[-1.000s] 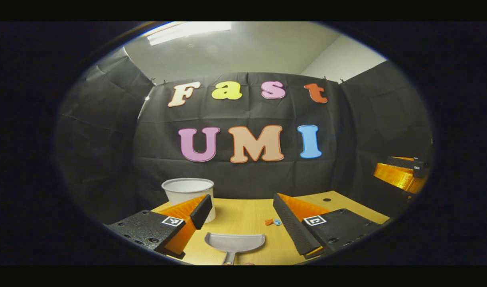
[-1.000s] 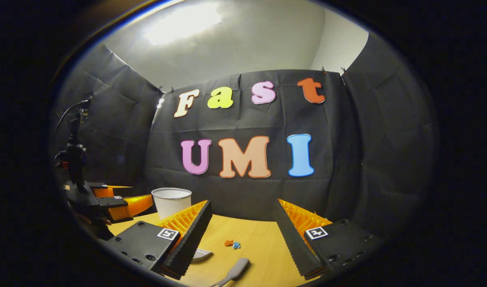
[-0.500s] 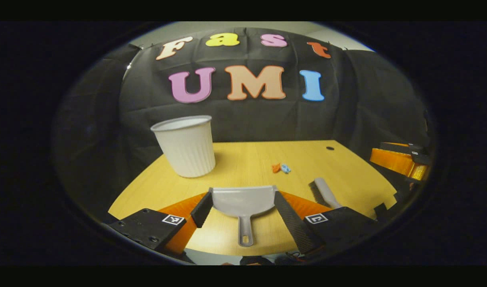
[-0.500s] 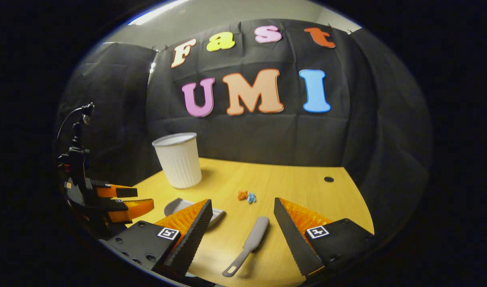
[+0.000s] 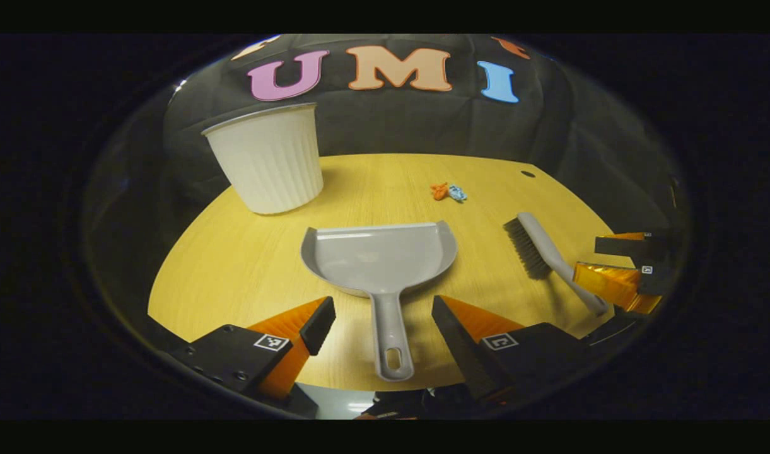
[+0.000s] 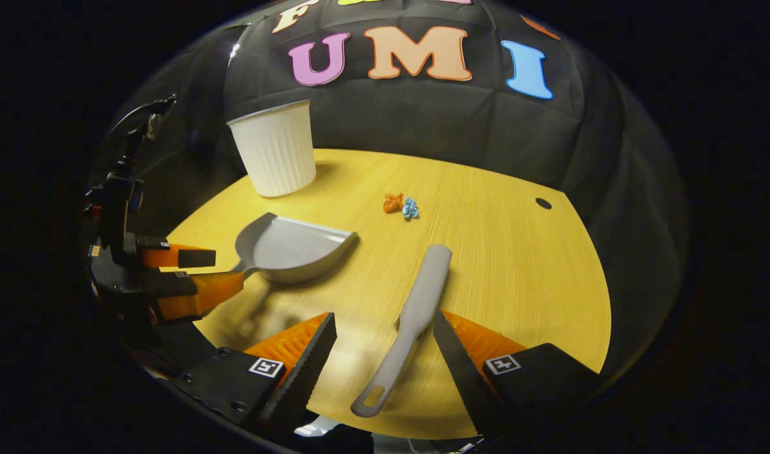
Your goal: Pick up the small broom and dustpan from the desktop, sweep the trash into the dustpan with the broom, and then empty the trash into the garbage bin.
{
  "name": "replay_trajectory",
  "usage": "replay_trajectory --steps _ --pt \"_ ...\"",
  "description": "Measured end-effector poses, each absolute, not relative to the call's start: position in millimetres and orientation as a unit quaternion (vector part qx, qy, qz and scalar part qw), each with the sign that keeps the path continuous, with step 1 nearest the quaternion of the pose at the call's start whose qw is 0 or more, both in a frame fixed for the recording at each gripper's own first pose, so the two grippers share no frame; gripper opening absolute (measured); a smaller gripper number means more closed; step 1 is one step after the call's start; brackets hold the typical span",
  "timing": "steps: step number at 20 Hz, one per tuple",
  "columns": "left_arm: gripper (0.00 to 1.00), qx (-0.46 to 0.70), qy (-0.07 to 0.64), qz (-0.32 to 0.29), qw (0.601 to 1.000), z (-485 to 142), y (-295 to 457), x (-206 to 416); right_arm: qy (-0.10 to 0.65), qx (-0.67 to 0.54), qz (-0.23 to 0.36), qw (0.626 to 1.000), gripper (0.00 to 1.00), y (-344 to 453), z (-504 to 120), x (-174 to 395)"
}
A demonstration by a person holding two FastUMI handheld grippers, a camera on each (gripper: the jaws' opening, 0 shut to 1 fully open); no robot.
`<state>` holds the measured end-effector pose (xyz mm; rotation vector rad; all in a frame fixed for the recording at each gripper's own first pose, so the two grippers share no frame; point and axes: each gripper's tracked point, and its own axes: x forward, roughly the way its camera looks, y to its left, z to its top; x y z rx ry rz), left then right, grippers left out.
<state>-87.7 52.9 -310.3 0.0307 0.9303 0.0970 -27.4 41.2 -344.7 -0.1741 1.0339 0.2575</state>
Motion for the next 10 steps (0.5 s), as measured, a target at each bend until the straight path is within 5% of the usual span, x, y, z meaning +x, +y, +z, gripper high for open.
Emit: replay_trajectory --steps 3,10 --pt "0.93 0.017 0.471 0.047 0.881 -331.0 58.4 -87.6 0.535 -0.078 0.108 0.834 0.99 34.7 -373.6 -32.5" --pt "0.6 0.011 0.508 0.032 0.86 -353.5 58.5 -86.5 0.61 -0.077 0.095 0.783 0.73 28.1 -406.5 -38.1"
